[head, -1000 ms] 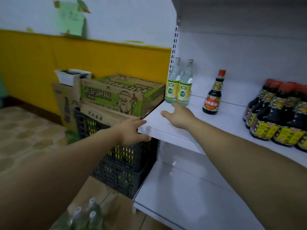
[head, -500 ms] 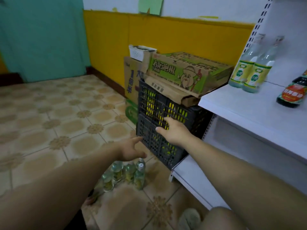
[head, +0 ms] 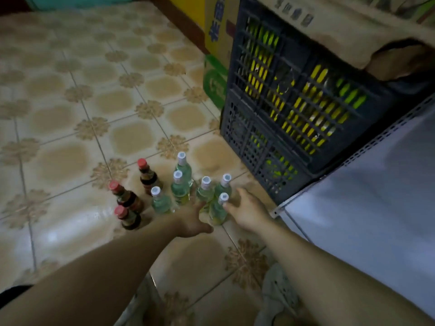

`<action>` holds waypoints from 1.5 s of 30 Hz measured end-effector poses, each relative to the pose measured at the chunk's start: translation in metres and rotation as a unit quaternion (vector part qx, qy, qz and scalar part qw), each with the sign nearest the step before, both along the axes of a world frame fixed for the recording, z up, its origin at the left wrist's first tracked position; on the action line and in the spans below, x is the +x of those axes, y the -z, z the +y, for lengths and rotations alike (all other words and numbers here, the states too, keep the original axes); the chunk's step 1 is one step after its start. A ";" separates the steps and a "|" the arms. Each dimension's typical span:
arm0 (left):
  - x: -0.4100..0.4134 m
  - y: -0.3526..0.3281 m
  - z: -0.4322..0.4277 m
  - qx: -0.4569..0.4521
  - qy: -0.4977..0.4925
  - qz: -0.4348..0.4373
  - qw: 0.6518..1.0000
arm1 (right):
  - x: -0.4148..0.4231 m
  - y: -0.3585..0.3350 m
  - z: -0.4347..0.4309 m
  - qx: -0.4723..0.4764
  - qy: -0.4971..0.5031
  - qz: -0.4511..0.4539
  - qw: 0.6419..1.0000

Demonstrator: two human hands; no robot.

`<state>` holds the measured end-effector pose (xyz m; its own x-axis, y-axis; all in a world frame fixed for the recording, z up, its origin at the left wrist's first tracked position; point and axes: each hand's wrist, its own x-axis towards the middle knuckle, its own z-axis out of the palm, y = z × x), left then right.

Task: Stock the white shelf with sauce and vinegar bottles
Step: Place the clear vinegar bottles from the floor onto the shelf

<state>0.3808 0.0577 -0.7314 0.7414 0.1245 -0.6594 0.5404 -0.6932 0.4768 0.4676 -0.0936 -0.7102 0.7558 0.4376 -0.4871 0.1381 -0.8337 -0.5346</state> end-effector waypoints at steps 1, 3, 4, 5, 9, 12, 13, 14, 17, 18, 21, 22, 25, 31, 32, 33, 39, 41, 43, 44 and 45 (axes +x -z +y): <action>0.009 0.014 0.002 0.002 -0.006 0.003 1.000 | 0.006 0.016 0.004 0.006 0.005 0.011 1.000; 0.024 0.039 0.005 0.008 -0.012 0.008 1.000 | 0.016 0.045 0.013 0.013 0.013 0.031 0.999; 0.030 0.050 0.007 0.013 -0.012 0.009 1.000 | 0.021 0.057 0.017 0.017 0.014 0.038 0.999; 0.036 0.062 0.007 0.016 -0.011 0.009 1.000 | 0.024 0.068 0.021 0.021 0.012 0.042 0.999; 0.050 0.093 0.005 0.008 -0.008 0.019 1.000 | 0.033 0.099 0.031 0.020 0.015 0.046 0.999; 0.053 0.096 0.002 0.001 0.008 0.018 1.000 | 0.032 0.107 0.028 0.014 0.015 0.042 0.999; 0.052 0.094 0.002 -0.002 0.014 0.015 1.000 | 0.032 0.104 0.024 0.016 0.013 0.037 0.999; 0.050 0.089 0.002 -0.004 0.019 0.015 1.000 | 0.031 0.099 0.021 0.026 0.013 0.030 0.999; 0.037 0.068 0.004 -0.016 0.021 0.009 1.000 | 0.028 0.064 0.011 0.070 0.025 -0.008 0.997; 0.032 0.060 0.004 -0.020 0.021 -0.003 1.000 | 0.027 0.046 0.009 0.087 0.028 -0.034 0.995; 0.017 0.016 0.002 -0.062 0.013 -0.059 0.996 | 0.023 -0.019 0.005 0.160 0.039 -0.098 0.981; 0.013 -0.002 0.000 -0.089 0.007 -0.091 0.992 | 0.022 -0.043 0.005 0.196 0.050 -0.114 0.973; -0.003 -0.067 -0.007 -0.178 -0.015 -0.179 0.968 | 0.017 -0.128 0.003 0.302 0.089 -0.191 0.930; -0.036 -0.206 -0.030 -0.232 -0.050 -0.383 0.893 | -0.017 -0.314 -0.005 0.406 0.126 -0.297 0.855; -0.042 -0.228 -0.035 -0.237 -0.052 -0.406 0.881 | -0.028 -0.340 -0.009 0.413 0.116 -0.300 0.852; -0.048 -0.250 -0.040 -0.240 -0.052 -0.427 0.870 | -0.039 -0.361 -0.014 0.411 0.098 -0.302 0.854; -0.076 -0.343 -0.068 -0.246 -0.071 -0.541 0.801 | -0.093 -0.414 -0.061 0.322 0.051 -0.311 0.893; -0.080 -0.361 -0.081 -0.248 -0.068 -0.572 0.779 | -0.101 -0.429 -0.074 0.350 0.071 -0.307 0.882; -0.082 -0.372 -0.093 -0.249 -0.062 -0.587 0.768 | -0.107 -0.441 -0.085 0.374 0.081 -0.308 0.871; -0.082 -0.376 -0.099 -0.252 -0.062 -0.589 0.766 | -0.111 -0.445 -0.091 0.384 0.082 -0.310 0.866; -0.082 -0.380 -0.106 -0.260 -0.060 -0.589 0.762 | -0.113 -0.447 -0.097 0.393 0.086 -0.317 0.859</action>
<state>0.2992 -0.0484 -0.3514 0.8612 0.1867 0.4728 -0.4315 -0.2233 0.8740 0.3546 -0.1906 -0.2630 0.8470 0.2978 0.4403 0.5192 -0.2864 -0.8052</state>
